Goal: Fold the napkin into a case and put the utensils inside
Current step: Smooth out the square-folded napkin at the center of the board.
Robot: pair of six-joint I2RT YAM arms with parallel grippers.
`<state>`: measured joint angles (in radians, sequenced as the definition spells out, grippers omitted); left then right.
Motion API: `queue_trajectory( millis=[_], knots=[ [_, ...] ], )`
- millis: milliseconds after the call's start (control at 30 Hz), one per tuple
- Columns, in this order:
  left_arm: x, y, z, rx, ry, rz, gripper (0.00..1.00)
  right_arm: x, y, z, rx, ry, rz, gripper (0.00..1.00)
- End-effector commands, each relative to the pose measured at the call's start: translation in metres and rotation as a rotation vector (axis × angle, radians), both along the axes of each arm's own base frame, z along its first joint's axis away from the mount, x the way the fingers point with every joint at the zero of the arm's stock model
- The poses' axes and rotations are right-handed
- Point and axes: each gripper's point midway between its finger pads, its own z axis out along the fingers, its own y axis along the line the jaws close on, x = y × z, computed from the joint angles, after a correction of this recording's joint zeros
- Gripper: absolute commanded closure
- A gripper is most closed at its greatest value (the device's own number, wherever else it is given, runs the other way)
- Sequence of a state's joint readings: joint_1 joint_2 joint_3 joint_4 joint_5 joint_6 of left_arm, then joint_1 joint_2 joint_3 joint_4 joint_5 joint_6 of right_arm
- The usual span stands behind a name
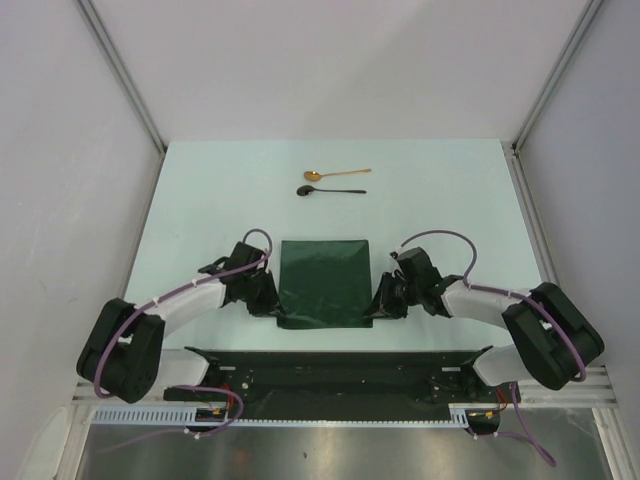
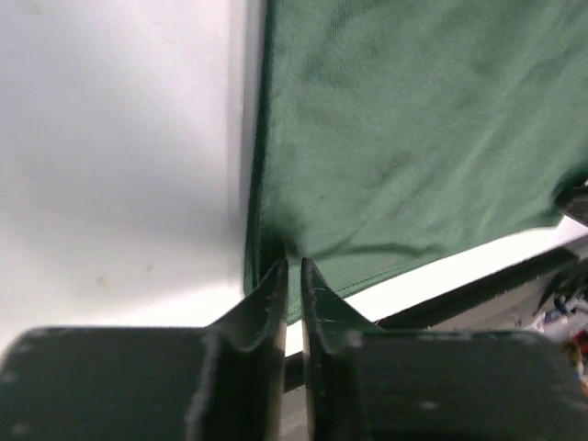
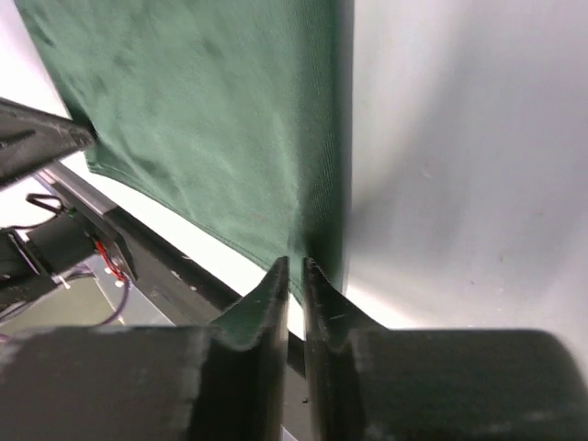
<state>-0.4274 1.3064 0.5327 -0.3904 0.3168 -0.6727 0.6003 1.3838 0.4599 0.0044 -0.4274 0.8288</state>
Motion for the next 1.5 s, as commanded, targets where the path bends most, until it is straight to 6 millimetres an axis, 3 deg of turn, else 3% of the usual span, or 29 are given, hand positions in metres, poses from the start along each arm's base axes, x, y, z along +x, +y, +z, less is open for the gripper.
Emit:
queue_trajectory(
  millis=[0,33,67,100,133,200,233,300,367,400,433,467,633,967,1067,1100,1167,1233,1267,1300,1333,1367,1400,1433,1467],
  knots=[
    [0.027,0.0,0.035,0.014,-0.131,-0.002,0.8,0.045,0.017,0.052,0.081,-0.147,0.005,0.78],
    [0.044,-0.006,0.054,-0.021,-0.188,0.005,0.76,0.061,0.013,0.057,0.086,-0.163,-0.023,0.75],
    [0.049,-0.015,0.063,-0.072,-0.192,-0.009,0.74,0.071,0.013,0.06,0.09,-0.168,-0.03,0.74],
    [0.06,-0.016,0.069,-0.107,-0.201,0.009,0.73,0.089,0.017,0.076,0.112,-0.213,-0.023,0.71],
    [0.076,-0.024,0.083,-0.16,-0.241,0.011,0.73,0.102,0.012,0.066,0.096,-0.191,-0.042,0.69],
    [0.094,-0.027,0.082,-0.204,-0.2,0.042,0.73,0.128,0.016,0.079,0.119,-0.228,-0.034,0.67],
    [0.114,-0.032,0.095,-0.228,-0.24,0.049,0.75,0.142,0.017,0.07,0.12,-0.225,-0.039,0.67],
    [0.147,-0.03,0.091,-0.207,-0.236,0.094,0.78,0.159,0.015,0.07,0.145,-0.22,-0.052,0.67],
    [0.166,-0.025,0.082,-0.17,-0.223,0.122,0.8,0.183,0.013,0.067,0.165,-0.23,-0.079,0.67],
    [0.183,-0.021,0.071,-0.139,-0.208,0.143,0.8,0.188,0.014,0.067,0.177,-0.227,-0.075,0.67],
    [0.186,-0.017,0.065,-0.116,-0.183,0.157,0.82,0.198,0.014,0.07,0.184,-0.24,-0.071,0.69],
    [0.191,-0.014,0.059,-0.102,-0.175,0.166,0.82,0.203,0.012,0.059,0.178,-0.219,-0.076,0.69],
    [0.205,0.001,0.033,-0.044,-0.141,0.205,0.83,0.218,0.013,0.046,0.201,-0.202,-0.067,0.73],
    [0.203,0.021,-0.011,0.045,-0.062,0.237,0.85,0.22,0.001,0.007,0.171,-0.145,-0.079,0.73],
    [0.203,0.02,-0.005,0.04,-0.074,0.233,0.85,0.219,-0.002,0.008,0.151,-0.151,-0.068,0.71],
    [0.205,0.021,0.005,0.044,-0.11,0.234,0.84,0.216,-0.002,0.01,0.139,-0.147,-0.065,0.69],
    [0.207,0.018,0.019,0.031,-0.153,0.227,0.79,0.218,-0.004,0.033,0.128,-0.198,-0.059,0.62],
    [0.207,0.013,0.046,0.006,-0.204,0.213,0.73,0.208,-0.01,0.045,0.085,-0.195,-0.043,0.54],
    [0.206,0.012,0.057,-0.004,-0.224,0.208,0.71,0.208,-0.015,0.063,0.053,-0.24,-0.055,0.5],
    [0.203,0.009,0.068,-0.013,-0.237,0.2,0.7,0.194,-0.023,0.063,0.009,-0.196,-0.057,0.48],
    [0.201,0.004,0.094,-0.05,-0.292,0.183,0.65,0.187,-0.028,0.066,-0.018,-0.191,-0.057,0.44],
    [0.199,0.001,0.107,-0.073,-0.32,0.168,0.62,0.174,-0.035,0.071,-0.037,-0.195,-0.054,0.43],
    [0.194,-0.002,0.118,-0.087,-0.338,0.155,0.6,0.156,-0.04,0.066,-0.053,-0.149,-0.045,0.43],
    [0.186,-0.007,0.146,-0.131,-0.396,0.124,0.58,0.144,-0.042,0.064,-0.055,-0.135,-0.035,0.42],
    [0.181,-0.009,0.159,-0.153,-0.428,0.102,0.57,0.119,-0.048,0.049,-0.073,-0.082,-0.032,0.42]
  ],
)
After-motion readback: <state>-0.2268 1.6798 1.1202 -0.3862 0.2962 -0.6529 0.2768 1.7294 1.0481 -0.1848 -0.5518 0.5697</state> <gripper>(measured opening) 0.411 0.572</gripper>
